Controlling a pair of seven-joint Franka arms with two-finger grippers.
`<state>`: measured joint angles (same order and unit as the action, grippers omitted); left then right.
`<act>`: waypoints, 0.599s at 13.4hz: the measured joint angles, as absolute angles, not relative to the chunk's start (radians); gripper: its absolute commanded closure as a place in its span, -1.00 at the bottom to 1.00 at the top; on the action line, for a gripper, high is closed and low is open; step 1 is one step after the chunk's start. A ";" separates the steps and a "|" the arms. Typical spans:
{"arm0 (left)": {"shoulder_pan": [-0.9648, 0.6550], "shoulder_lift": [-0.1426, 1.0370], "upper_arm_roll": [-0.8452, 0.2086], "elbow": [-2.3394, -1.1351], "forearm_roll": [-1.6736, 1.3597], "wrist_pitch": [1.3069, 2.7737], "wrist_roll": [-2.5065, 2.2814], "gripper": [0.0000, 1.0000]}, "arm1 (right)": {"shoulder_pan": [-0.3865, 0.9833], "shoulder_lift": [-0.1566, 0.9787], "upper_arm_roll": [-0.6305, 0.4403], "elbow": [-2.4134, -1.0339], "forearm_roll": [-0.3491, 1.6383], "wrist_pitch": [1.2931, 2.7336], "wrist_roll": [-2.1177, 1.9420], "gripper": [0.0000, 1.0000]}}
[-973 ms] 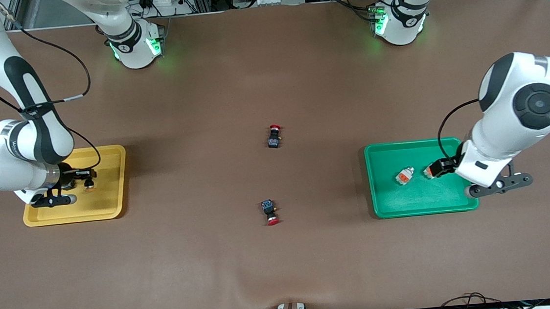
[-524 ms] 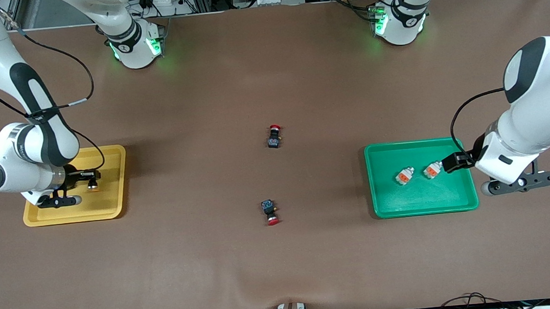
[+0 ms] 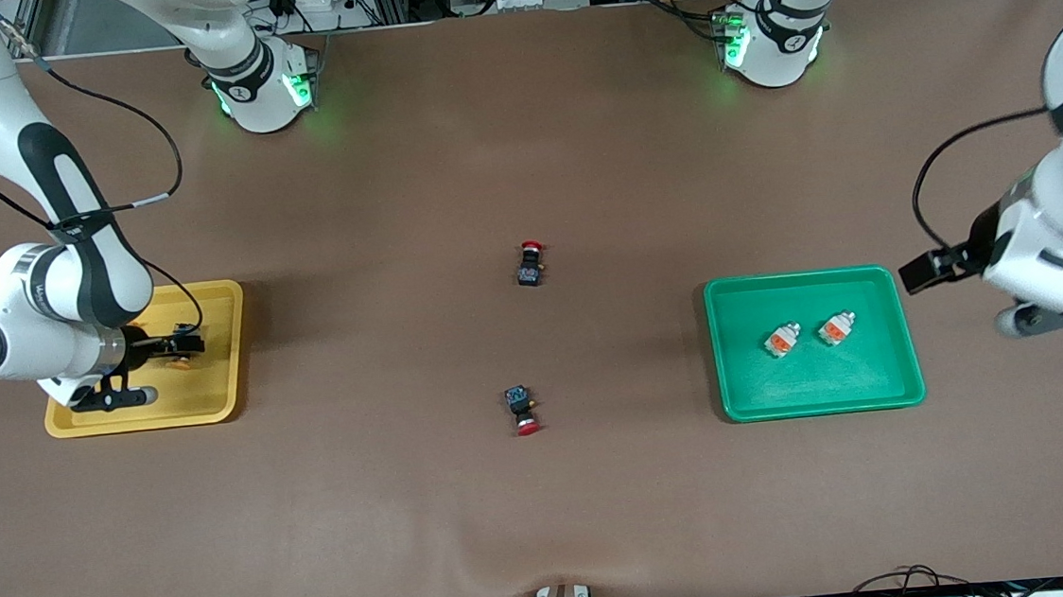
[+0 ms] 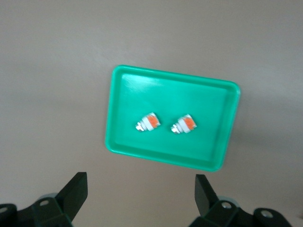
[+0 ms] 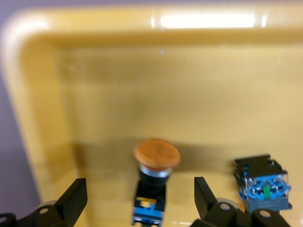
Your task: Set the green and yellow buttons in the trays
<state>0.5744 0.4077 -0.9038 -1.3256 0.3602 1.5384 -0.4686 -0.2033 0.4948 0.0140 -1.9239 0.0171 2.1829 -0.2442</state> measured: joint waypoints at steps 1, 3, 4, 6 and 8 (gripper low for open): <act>0.600 0.384 -0.904 -1.325 0.320 1.536 -0.467 -1.00 | -0.200 0.492 0.031 -1.870 0.017 2.127 -0.244 -1.00; 0.637 0.346 -0.904 -1.325 0.284 1.533 -0.425 -1.00 | -0.193 0.484 0.059 -1.728 0.021 1.989 -0.243 -1.00; 0.643 0.330 -0.905 -1.325 0.279 1.533 -0.403 -1.00 | -0.188 0.478 0.066 -1.657 0.028 1.936 -0.243 -1.00; 0.643 0.309 -0.908 -1.325 0.272 1.531 -0.373 -1.00 | -0.173 0.473 0.071 -1.542 0.037 1.863 -0.243 -1.00; 0.639 0.301 -0.903 -1.325 0.221 1.533 -0.354 -1.00 | -0.165 0.472 0.071 -1.460 0.037 1.801 -0.243 -1.00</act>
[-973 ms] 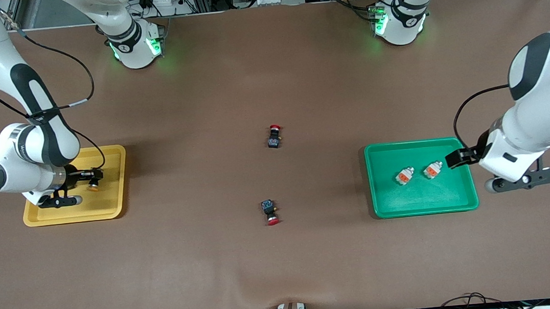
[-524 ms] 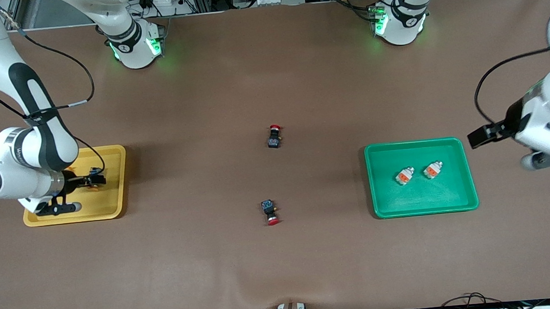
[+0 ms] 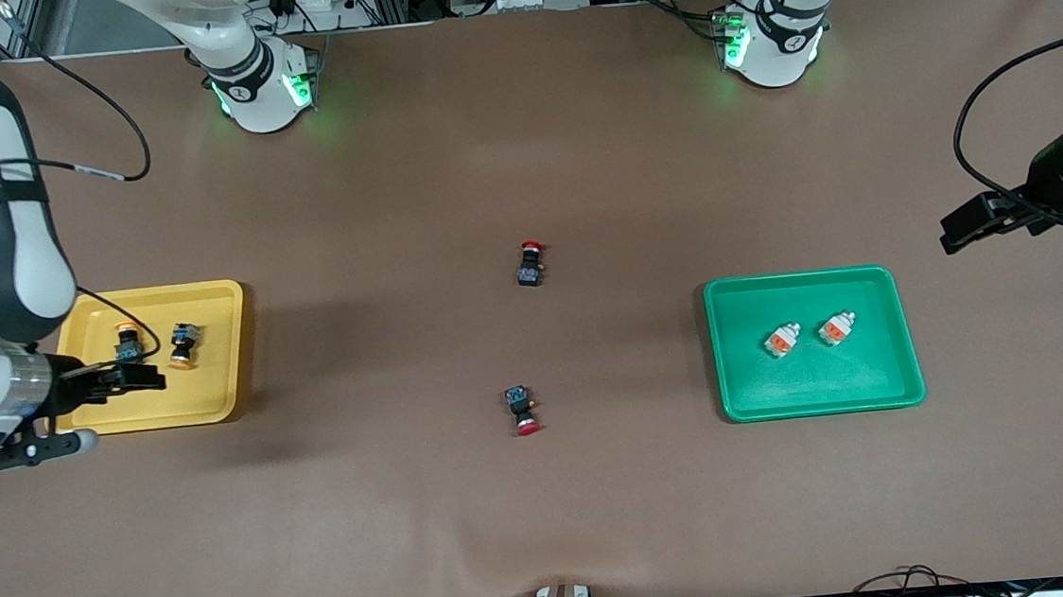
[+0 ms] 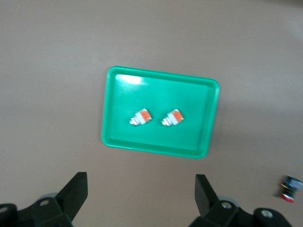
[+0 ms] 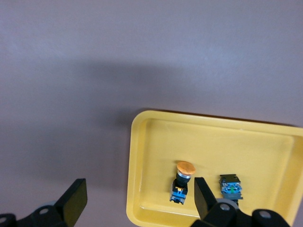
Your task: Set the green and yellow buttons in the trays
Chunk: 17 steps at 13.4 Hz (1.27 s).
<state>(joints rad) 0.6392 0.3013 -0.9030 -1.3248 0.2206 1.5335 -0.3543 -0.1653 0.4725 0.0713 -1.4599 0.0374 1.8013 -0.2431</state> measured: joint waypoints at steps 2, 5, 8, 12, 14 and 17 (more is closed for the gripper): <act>0.570 0.278 -0.793 -1.324 0.162 1.541 -0.308 -1.00 | -0.155 0.472 0.072 -1.397 0.032 1.782 -0.245 -1.00; 0.330 0.189 -0.453 -1.327 0.077 1.542 -0.180 -1.00 | -0.129 0.471 0.073 -1.332 0.024 1.739 -0.244 -1.00; 0.109 0.093 -0.139 -1.396 0.017 1.534 -0.075 -1.00 | -0.077 0.457 0.075 -1.299 0.023 1.723 -0.243 -1.00; 0.015 -0.021 -0.036 -1.530 0.012 1.532 -0.076 -1.00 | 0.010 0.402 0.075 -1.226 0.013 1.626 -0.110 -1.00; 0.008 -0.061 -0.036 -1.571 0.012 1.532 -0.082 -1.00 | 0.010 0.363 0.068 -1.192 0.000 1.507 -0.094 -1.00; 0.007 -0.080 -0.036 -1.585 0.012 1.518 -0.083 -1.00 | 0.002 0.285 0.056 -1.147 -0.020 1.360 -0.091 -1.00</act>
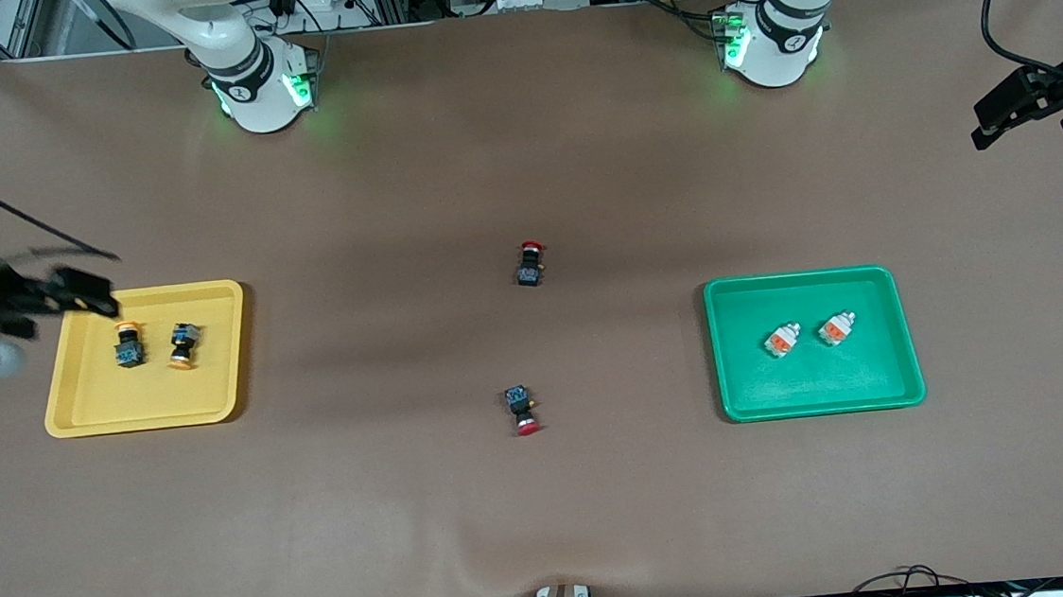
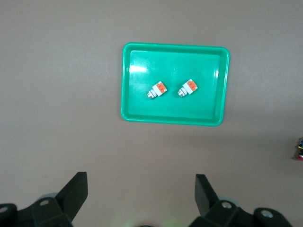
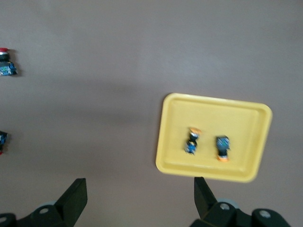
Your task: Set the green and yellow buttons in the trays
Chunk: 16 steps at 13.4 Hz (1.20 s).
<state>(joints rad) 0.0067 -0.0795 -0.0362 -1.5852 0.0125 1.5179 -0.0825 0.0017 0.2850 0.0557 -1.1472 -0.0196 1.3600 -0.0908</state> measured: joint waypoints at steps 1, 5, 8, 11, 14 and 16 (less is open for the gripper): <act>0.006 -0.080 -0.036 -1.586 0.012 1.507 -0.083 -1.00 | 0.002 0.248 0.056 -1.156 -0.024 1.333 -0.089 -1.00; 0.005 -0.100 -0.039 -1.586 0.012 1.450 -0.083 -1.00 | 0.001 0.061 0.054 -1.434 -0.027 1.451 -0.079 -1.00; 0.003 -0.133 -0.052 -1.586 0.012 1.422 -0.097 -1.00 | -0.016 0.027 0.052 -1.529 -0.021 1.496 -0.070 -1.00; 0.001 -0.134 -0.070 -1.588 0.012 1.418 -0.141 -1.00 | -0.035 0.025 0.054 -1.512 -0.022 1.512 -0.070 -1.00; 0.000 -0.129 -0.084 -1.586 0.012 1.419 -0.143 -1.00 | -0.030 0.023 0.064 -1.483 -0.033 1.509 -0.070 -1.00; 0.001 -0.121 -0.084 -1.575 0.012 1.421 -0.143 -1.00 | -0.033 0.023 0.062 -1.483 -0.029 1.490 -0.070 -1.00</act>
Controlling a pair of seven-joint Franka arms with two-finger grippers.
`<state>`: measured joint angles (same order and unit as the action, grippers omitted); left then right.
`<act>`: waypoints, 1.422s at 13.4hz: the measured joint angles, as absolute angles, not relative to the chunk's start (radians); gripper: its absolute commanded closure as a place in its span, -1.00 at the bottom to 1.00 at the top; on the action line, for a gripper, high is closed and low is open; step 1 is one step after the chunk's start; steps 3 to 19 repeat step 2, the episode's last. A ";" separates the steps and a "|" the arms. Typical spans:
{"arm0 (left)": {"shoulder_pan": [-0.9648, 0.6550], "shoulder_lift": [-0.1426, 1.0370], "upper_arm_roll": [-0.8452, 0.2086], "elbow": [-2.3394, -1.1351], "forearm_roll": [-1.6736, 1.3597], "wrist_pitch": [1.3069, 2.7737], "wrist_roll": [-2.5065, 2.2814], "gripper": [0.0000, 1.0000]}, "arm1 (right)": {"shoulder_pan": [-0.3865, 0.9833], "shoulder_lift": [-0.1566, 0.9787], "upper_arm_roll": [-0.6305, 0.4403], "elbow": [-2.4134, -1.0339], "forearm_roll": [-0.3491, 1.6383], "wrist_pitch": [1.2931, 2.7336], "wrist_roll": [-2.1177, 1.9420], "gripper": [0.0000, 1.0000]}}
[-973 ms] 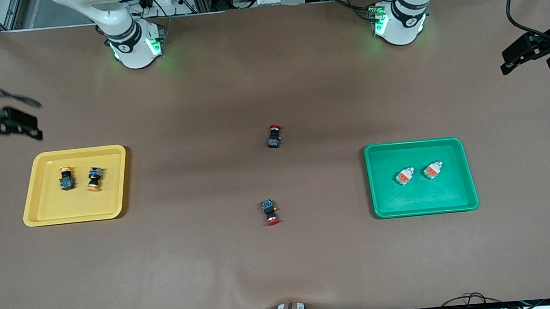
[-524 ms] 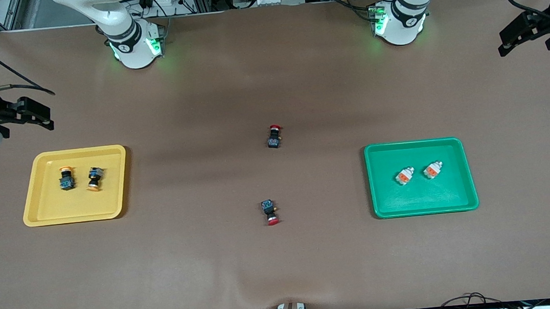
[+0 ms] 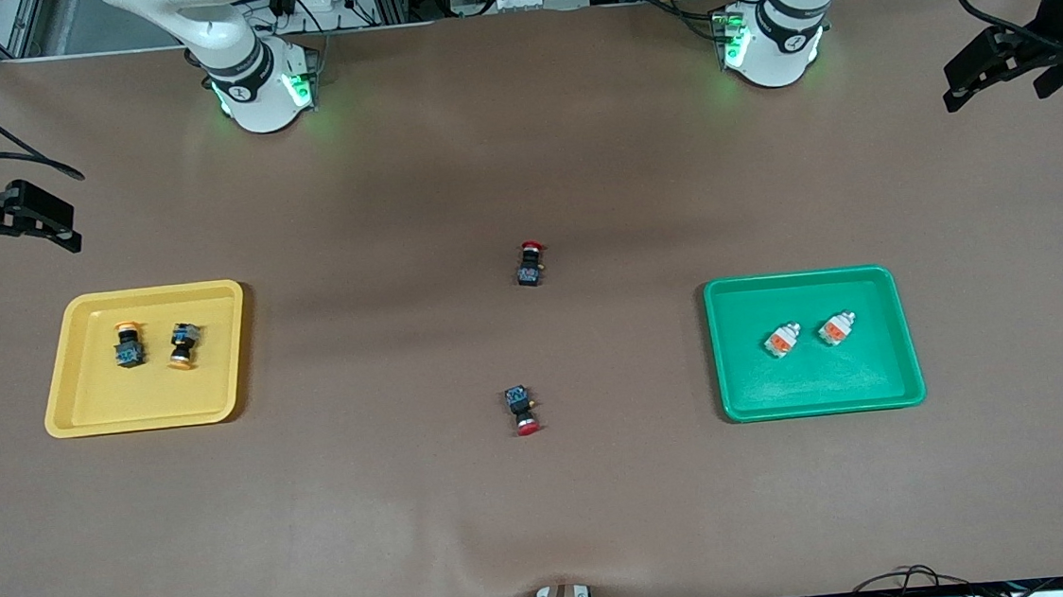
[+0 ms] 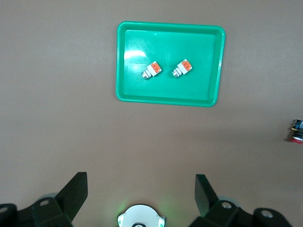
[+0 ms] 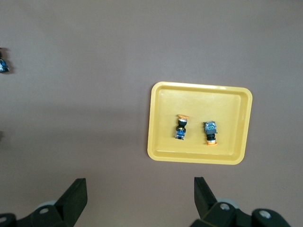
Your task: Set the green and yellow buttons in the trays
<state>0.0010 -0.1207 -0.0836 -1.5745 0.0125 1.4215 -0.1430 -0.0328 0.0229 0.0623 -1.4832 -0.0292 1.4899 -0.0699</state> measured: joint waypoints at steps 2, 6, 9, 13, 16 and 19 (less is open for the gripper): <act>0.002 -0.107 -0.082 -1.554 0.012 1.422 -0.143 -1.00 | -0.047 0.023 0.056 -1.485 -0.013 1.449 -0.070 -1.00; 0.002 -0.107 -0.082 -1.554 0.012 1.422 -0.143 -1.00 | -0.047 0.023 0.056 -1.485 -0.013 1.449 -0.070 -1.00; 0.002 -0.107 -0.082 -1.554 0.012 1.422 -0.143 -1.00 | -0.047 0.023 0.056 -1.485 -0.013 1.449 -0.070 -1.00; 0.002 -0.107 -0.082 -1.554 0.012 1.422 -0.143 -1.00 | -0.047 0.023 0.056 -1.485 -0.013 1.449 -0.070 -1.00; 0.002 -0.107 -0.082 -1.554 0.012 1.422 -0.143 -1.00 | -0.047 0.023 0.056 -1.485 -0.013 1.449 -0.070 -1.00; 0.002 -0.107 -0.082 -1.554 0.012 1.422 -0.143 -1.00 | -0.047 0.023 0.056 -1.485 -0.013 1.449 -0.070 -1.00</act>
